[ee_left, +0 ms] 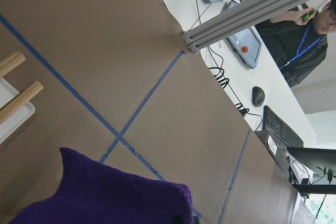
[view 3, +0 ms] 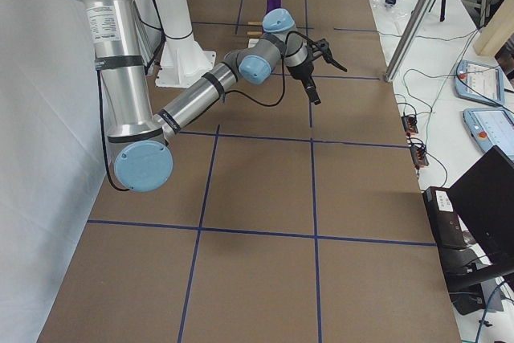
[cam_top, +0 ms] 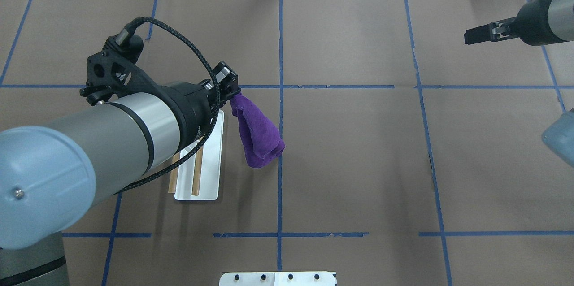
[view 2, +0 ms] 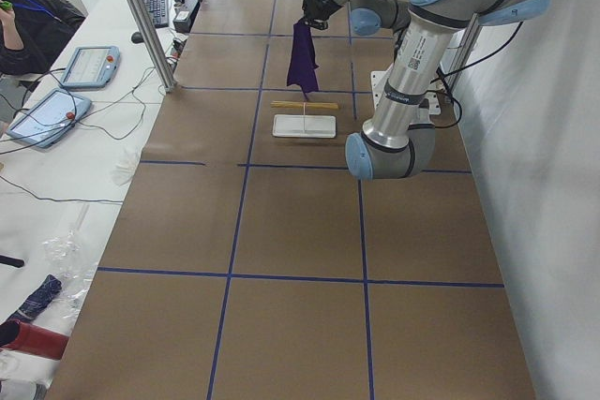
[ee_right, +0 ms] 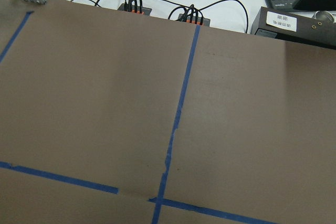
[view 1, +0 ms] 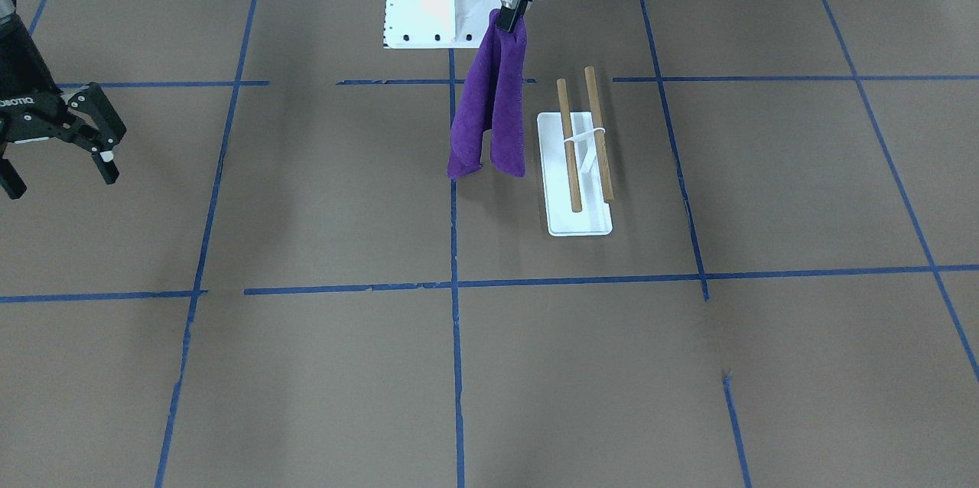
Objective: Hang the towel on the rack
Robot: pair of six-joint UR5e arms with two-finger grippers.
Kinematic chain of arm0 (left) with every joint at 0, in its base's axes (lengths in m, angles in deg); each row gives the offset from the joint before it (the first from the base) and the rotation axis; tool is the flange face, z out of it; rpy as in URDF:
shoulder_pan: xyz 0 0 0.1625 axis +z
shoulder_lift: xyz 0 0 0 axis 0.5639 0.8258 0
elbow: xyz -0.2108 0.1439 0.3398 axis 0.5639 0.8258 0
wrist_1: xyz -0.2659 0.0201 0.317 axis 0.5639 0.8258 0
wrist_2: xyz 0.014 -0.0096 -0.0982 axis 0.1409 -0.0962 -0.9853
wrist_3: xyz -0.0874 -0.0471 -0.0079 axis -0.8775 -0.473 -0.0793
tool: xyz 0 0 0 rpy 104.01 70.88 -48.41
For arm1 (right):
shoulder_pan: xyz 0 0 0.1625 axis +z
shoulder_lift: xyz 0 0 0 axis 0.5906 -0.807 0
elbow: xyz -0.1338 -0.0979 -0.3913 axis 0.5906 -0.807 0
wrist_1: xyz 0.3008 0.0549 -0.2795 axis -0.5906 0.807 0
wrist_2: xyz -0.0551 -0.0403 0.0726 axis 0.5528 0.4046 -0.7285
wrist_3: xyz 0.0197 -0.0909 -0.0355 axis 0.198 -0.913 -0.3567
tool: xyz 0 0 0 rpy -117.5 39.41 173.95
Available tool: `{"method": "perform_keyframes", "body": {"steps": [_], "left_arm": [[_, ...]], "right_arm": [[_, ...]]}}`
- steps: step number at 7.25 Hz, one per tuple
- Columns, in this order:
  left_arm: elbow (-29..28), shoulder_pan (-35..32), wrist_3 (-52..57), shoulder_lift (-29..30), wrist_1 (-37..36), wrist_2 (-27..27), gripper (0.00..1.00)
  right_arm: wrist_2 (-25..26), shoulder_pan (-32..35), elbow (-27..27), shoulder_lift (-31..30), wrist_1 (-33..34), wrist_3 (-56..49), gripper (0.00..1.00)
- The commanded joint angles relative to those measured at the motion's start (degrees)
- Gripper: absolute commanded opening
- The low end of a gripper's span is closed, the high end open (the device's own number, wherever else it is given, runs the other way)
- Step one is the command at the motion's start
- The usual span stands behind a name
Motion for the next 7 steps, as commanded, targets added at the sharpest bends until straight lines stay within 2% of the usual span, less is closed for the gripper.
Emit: {"method": "perform_keyframes", "body": {"steps": [1, 2, 4, 7], "left_arm": [[2.9, 0.1, 3.1, -5.0, -1.7, 1.1, 0.00], [3.2, -0.1, 5.0, -7.6, -1.8, 1.2, 0.00], [3.3, 0.4, 7.1, -13.2, -1.8, 2.5, 0.00], [3.5, 0.3, 9.4, -22.4, -1.9, 4.6, 0.00]], "right_arm": [[-4.4, 3.8, -1.9, -0.3, 2.9, -5.4, 1.00], [-6.7, 5.4, -3.6, -0.3, 3.0, -8.7, 1.00], [-7.8, 7.9, -4.4, -0.3, 9.7, -19.5, 1.00], [-8.1, 8.9, -4.8, -1.0, 10.0, -20.5, 1.00]]}}
